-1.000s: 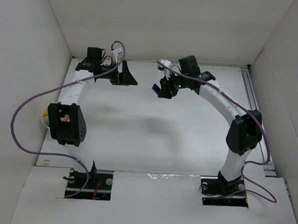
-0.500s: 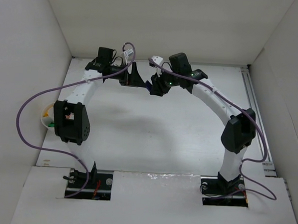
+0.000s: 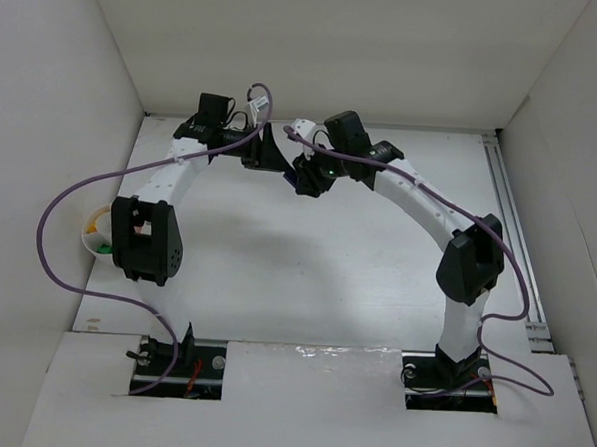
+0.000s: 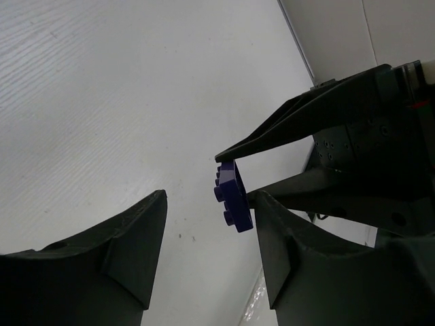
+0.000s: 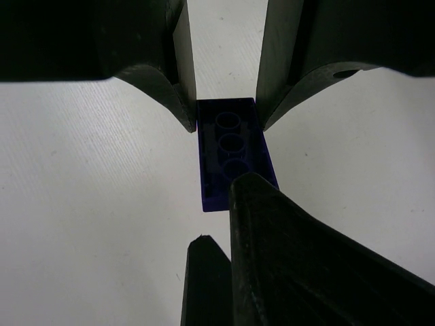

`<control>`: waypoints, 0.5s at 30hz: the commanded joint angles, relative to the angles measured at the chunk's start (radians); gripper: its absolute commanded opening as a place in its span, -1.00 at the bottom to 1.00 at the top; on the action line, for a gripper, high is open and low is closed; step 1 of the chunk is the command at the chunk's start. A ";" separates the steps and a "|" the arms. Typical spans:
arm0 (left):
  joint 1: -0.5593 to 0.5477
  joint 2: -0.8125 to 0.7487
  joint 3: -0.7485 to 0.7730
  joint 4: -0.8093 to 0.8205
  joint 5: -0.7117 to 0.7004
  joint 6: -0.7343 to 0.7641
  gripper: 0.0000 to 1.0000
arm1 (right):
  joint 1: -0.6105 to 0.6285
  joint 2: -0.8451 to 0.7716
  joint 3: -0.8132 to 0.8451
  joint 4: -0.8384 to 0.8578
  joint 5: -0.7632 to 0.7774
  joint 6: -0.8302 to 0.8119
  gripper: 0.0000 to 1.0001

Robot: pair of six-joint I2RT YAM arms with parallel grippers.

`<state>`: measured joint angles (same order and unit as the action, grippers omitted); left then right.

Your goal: Sort the legos into containers by color

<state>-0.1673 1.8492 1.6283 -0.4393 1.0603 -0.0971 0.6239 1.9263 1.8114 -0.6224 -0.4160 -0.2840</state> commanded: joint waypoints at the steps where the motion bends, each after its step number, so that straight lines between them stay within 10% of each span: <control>1: -0.009 -0.007 0.030 0.028 0.041 -0.024 -0.01 | 0.011 -0.001 0.060 0.027 0.031 0.006 -0.76; 7: -0.028 -0.007 0.021 0.037 0.041 -0.024 0.04 | 0.020 -0.001 0.060 0.036 0.040 0.006 -0.76; 15: -0.028 0.002 0.021 0.037 0.041 -0.024 -0.39 | 0.030 -0.001 0.060 0.056 0.060 0.017 -0.76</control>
<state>-0.1925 1.8545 1.6283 -0.4278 1.0714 -0.1184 0.6392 1.9263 1.8263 -0.6193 -0.3748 -0.2810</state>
